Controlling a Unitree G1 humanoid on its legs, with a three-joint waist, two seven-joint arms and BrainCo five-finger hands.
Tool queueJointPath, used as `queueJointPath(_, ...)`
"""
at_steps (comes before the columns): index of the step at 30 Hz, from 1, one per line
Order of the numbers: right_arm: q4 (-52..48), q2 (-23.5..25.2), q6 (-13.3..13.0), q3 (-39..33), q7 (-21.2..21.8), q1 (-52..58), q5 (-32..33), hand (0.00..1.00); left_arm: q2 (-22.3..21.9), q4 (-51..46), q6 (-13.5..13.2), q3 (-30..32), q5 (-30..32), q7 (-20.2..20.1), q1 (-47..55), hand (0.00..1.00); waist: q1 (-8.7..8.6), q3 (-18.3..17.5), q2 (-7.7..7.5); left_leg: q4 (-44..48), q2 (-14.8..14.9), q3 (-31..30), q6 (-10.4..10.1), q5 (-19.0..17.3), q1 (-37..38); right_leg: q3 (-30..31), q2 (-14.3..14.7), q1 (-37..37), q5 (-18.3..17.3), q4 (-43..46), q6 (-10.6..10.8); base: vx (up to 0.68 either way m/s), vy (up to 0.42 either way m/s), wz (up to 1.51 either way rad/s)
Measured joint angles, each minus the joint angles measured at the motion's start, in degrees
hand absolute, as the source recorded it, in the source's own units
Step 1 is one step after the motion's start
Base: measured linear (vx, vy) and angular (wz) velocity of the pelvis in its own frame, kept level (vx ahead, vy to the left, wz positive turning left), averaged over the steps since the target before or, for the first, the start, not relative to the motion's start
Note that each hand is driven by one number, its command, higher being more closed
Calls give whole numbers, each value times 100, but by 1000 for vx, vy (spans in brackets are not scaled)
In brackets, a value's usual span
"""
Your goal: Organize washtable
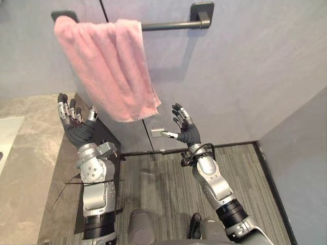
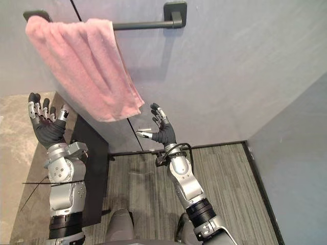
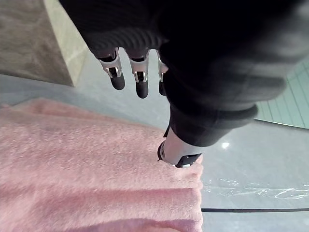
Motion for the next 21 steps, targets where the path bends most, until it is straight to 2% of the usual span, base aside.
queueJointPath(1,1,-4,0,-1,-1,7,15,0,-43,-45,-3,-17,86,37,39,0,26,-27,17,-254,-21,0,-14,12,6,-37,0,32,0,-36,0,225,17,35)
queueJointPath(2,2,-6,-1,-10,-5,49,36,0,-122,-244,42,-61,189,160,152,0,30,-120,54,-985,-91,-21,-178,176,41,-154,13,122,1,-128,2,270,77,36)
queueJointPath(3,11,-11,3,-29,-9,112,21,0,-162,-410,171,-70,456,241,231,0,36,-199,88,-1507,-155,-27,-264,447,194,-222,49,231,13,-216,21,239,115,32)
queueJointPath(4,11,-12,3,-30,-9,150,16,0,-173,-477,216,-68,630,274,275,0,54,-239,113,-1721,-201,-32,-242,659,285,-228,74,291,15,-231,26,258,188,6)
queueJointPath(5,23,62,8,-20,5,304,1,0,-118,-545,304,-67,1380,504,402,0,118,-373,47,-1971,-252,-21,-360,1031,525,-183,55,440,49,-271,98,259,223,-3)
queueJointPath(6,18,157,6,2,20,455,-13,0,-86,-605,386,-62,1710,642,479,0,152,-525,-177,-2022,-432,19,-301,1089,574,-159,-78,497,143,-380,248,249,217,1)
queueJointPath(8,19,275,5,63,86,538,-15,0,-102,-784,479,-55,2202,838,608,0,183,-705,-468,-2085,-687,114,-202,1029,689,-114,-287,679,255,-637,427,213,189,14)
queueJointPath(9,19,273,4,167,127,504,-18,0,-112,-859,489,21,2401,930,718,0,192,-766,-565,-2085,-783,147,-155,1000,728,-106,-375,754,321,-728,524,209,192,13)
queueJointPath(11,23,259,1,289,166,482,-23,0,-120,-890,495,124,2594,1045,876,0,197,-765,-550,-2100,-845,169,-95,962,829,-99,-385,848,437,-822,593,110,111,6)
queueJointPath(12,23,248,-1,336,234,492,-35,0,-139,-970,503,199,2706,1137,1007,0,190,-806,-601,-2154,-885,171,-94,961,893,-90,-387,910,480,-890,600,30,50,0)
queueJointPath(15,32,229,-4,338,245,593,-72,0,-263,-1095,500,214,3042,1180,1154,0,195,-854,-546,-2381,-908,184,-96,965,934,-85,-367,914,480,-1053,601,-19,11,-8)
queueJointPath(17,34,214,-3,336,245,679,-73,0,-331,-1094,498,242,3035,1163,1155,0,182,-856,-508,-2514,-930,216,-92,1054,943,-82,-336,897,480,-1143,601,-56,-6,-13)
queueJointPath(21,34,170,-5,245,245,866,-72,0,-334,-1091,401,128,2979,867,1125,0,150,-879,-416,-3167,-950,226,-98,1462,1076,-81,-276,797,434,-1290,646,-107,-28,-2)
